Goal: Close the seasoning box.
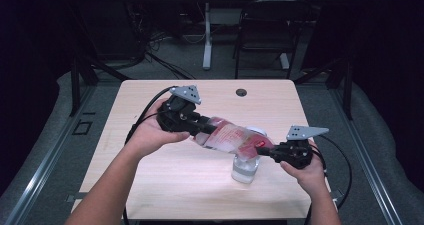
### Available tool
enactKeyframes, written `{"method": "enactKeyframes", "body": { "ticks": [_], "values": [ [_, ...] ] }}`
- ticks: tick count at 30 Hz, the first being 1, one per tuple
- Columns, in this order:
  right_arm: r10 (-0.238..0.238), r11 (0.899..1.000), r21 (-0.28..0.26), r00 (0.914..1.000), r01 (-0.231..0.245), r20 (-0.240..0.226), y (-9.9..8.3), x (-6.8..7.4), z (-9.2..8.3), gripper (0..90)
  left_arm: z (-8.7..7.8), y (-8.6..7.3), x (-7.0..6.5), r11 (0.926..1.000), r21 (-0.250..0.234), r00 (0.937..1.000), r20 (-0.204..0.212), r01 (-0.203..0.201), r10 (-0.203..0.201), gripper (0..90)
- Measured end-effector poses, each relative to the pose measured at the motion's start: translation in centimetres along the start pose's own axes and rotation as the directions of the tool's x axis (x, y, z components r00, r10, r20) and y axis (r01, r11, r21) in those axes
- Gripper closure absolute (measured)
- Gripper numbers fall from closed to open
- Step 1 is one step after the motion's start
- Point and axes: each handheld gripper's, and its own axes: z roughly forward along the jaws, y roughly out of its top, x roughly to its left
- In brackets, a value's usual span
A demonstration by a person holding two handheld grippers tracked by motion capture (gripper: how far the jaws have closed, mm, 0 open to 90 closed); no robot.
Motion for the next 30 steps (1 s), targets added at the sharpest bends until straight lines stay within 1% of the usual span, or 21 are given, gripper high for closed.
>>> {"method": "enactKeyframes", "body": {
  "ticks": [9, 30],
  "values": [
    [0.004, 1.0, 0.002, 1.0, -0.004, -0.004, -0.08, -0.12, -0.03, 88.6, 0.04, 0.08, -0.01, 1.0, -0.003, 1.0, 0.001, -0.006, 0.006, 73.6],
    [0.004, 1.0, 0.005, 1.0, -0.004, -0.001, -0.06, -0.1, -0.06, 88.6, 0.08, 0.03, 0.01, 1.0, -0.006, 1.0, 0.002, 0.0, 0.0, 73.6]
  ]
}}
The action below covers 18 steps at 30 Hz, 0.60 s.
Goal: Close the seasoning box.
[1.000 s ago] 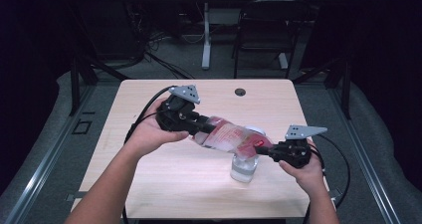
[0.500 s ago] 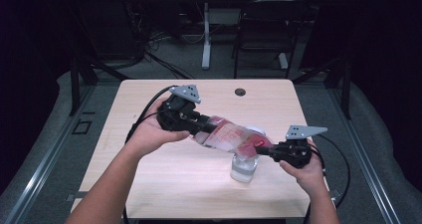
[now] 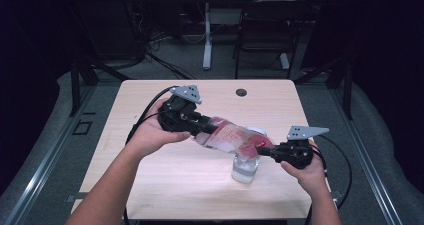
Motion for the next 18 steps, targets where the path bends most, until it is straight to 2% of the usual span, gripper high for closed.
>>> {"method": "enactKeyframes", "body": {
  "ticks": [18],
  "values": [
    [-0.001, 1.0, 0.001, 1.0, 0.001, 0.001, 0.01, 0.02, 0.0, 88.6, 0.02, 0.03, 0.04, 1.0, -0.002, 1.0, -0.001, -0.001, 0.001, 73.7]
  ]
}}
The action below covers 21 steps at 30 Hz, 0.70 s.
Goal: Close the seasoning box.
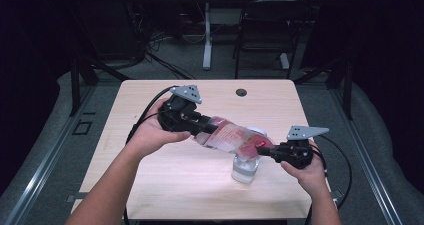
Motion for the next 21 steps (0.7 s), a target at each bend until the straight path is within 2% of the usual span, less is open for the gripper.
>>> {"method": "enactKeyframes", "body": {
  "ticks": [21],
  "values": [
    [-0.012, 1.0, 0.012, 0.9999, 0.012, 0.007, 0.25, 0.2, -0.33, 88.7, 0.04, -0.09, -0.03, 0.9999, 0.015, 1.0, -0.002, -0.001, 0.001, 73.8]
  ]
}}
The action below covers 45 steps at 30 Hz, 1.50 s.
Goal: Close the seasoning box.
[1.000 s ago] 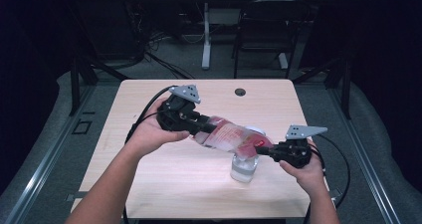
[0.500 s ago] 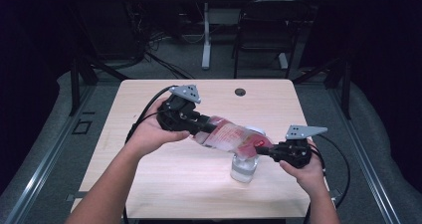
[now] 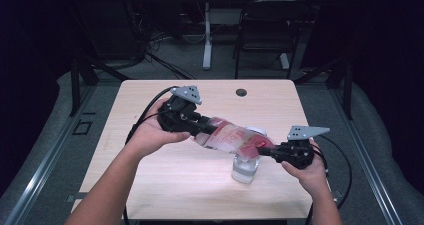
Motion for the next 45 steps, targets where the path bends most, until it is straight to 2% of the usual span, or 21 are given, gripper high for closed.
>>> {"method": "enactKeyframes", "body": {
  "ticks": [12, 22, 27, 28, 29, 37, 42, 45],
  "values": [
    [-0.02, 1.0, -0.004, 0.9997, 0.02, 0.015, 0.4, 0.4, -0.3, 88.7, 0.1, -1.4, 0.6, 0.9996, -0.001, 0.9996, 0.004, 0.028, -0.028, 73.8],
    [-0.04, 0.999, -0.027, 0.9992, 0.04, 0.009, 0.9, 1.1, 0.1, 87.9, -0.2, -3.7, 1.1, 0.998, -0.015, 0.9981, 0.008, 0.061, -0.061, 73.7],
    [-0.028, 0.998, -0.063, 0.9996, 0.028, 0.0, 0.8, 1.0, 0.3, 86.7, -0.1, -4.6, 1.3, 0.9963, -0.023, 0.9965, 0.01, 0.083, -0.083, 73.7],
    [-0.024, 0.997, -0.068, 0.9997, 0.025, 0.004, 0.8, 1.1, 0.3, 86.1, -0.1, -4.7, 1.4, 0.9969, -0.021, 0.9971, 0.01, 0.076, -0.076, 73.8],
    [-0.025, 0.997, -0.068, 0.9997, 0.025, 0.003, 0.8, 1.0, 0.3, 85.5, -0.1, -4.8, 1.3, 0.9957, -0.03, 0.9961, 0.01, 0.088, -0.088, 73.9],
    [-0.006, 0.996, -0.085, 1.0, 0.005, -0.006, 0.4, 0.7, 0.5, 82.6, -0.1, -6.3, 1.7, 0.9927, -0.051, 0.994, 0.015, 0.109, -0.108, 74.8],
    [-0.004, 0.996, -0.087, 0.9996, 0.002, -0.028, 0.1, 0.5, 0.8, 80.6, 0.0, -7.2, 1.8, 0.9907, -0.062, 0.9925, 0.019, 0.121, -0.12, 74.7],
    [-0.008, 0.997, -0.072, 0.9994, 0.006, -0.035, -0.1, 0.3, 1.2, 79.2, -0.1, -7.8, 1.9, 0.9895, -0.066, 0.9915, 0.027, 0.129, -0.127, 74.5]
  ]
}}
